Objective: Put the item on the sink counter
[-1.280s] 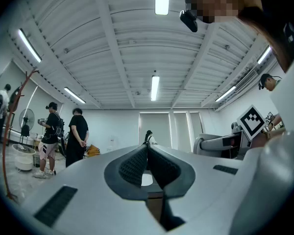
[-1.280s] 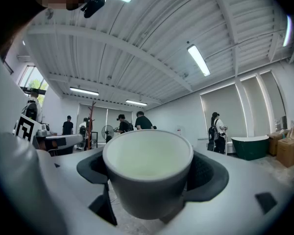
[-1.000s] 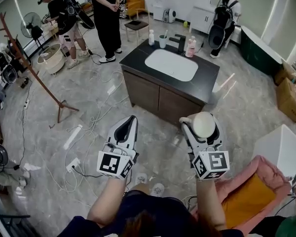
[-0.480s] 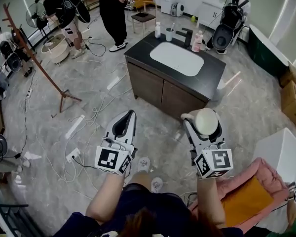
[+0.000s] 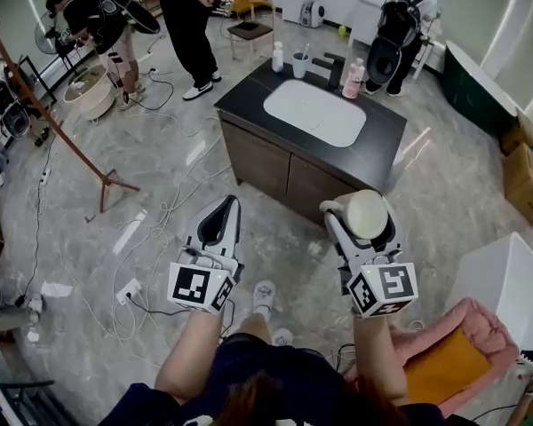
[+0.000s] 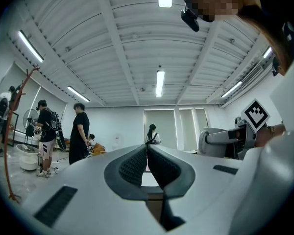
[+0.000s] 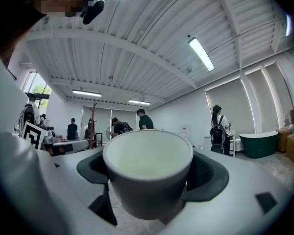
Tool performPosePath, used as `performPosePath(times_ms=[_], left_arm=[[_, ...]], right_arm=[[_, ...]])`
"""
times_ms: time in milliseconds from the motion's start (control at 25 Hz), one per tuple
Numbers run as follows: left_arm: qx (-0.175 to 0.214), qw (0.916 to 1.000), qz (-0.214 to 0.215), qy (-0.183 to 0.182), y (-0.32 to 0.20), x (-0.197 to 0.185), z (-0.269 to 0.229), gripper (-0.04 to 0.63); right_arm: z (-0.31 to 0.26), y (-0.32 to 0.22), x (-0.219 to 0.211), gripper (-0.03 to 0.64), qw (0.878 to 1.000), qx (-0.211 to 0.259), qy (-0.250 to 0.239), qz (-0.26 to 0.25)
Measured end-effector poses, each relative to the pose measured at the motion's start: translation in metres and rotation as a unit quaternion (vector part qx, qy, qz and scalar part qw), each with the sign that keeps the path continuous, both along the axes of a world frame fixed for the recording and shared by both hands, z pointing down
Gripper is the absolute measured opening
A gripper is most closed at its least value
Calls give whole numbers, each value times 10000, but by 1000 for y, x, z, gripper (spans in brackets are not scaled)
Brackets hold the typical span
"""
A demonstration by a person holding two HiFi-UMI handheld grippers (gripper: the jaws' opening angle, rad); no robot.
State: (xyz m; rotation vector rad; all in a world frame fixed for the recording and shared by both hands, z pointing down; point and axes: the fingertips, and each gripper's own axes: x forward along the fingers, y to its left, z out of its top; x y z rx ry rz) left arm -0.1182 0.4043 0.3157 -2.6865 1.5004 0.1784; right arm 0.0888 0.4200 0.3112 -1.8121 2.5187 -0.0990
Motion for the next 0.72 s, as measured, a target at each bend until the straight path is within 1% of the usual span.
performPosePath(times_ms=[200, 400, 520, 720], left_arm=[[31, 9999, 133, 20, -75, 1, 0, 23], [178, 9995, 274, 52, -157, -3, -15, 23], [263, 9991, 340, 55, -195, -10, -25, 23], [340, 9991, 248, 74, -249, -27, -33, 23]], right_arm=[[2, -70, -4, 448, 10000, 0, 35, 71], [-5, -146, -6, 448, 9996, 81, 107, 257], [-13, -182, -7, 448, 9990, 161, 146, 389], [-16, -229, -8, 448, 9984, 184, 221, 488]])
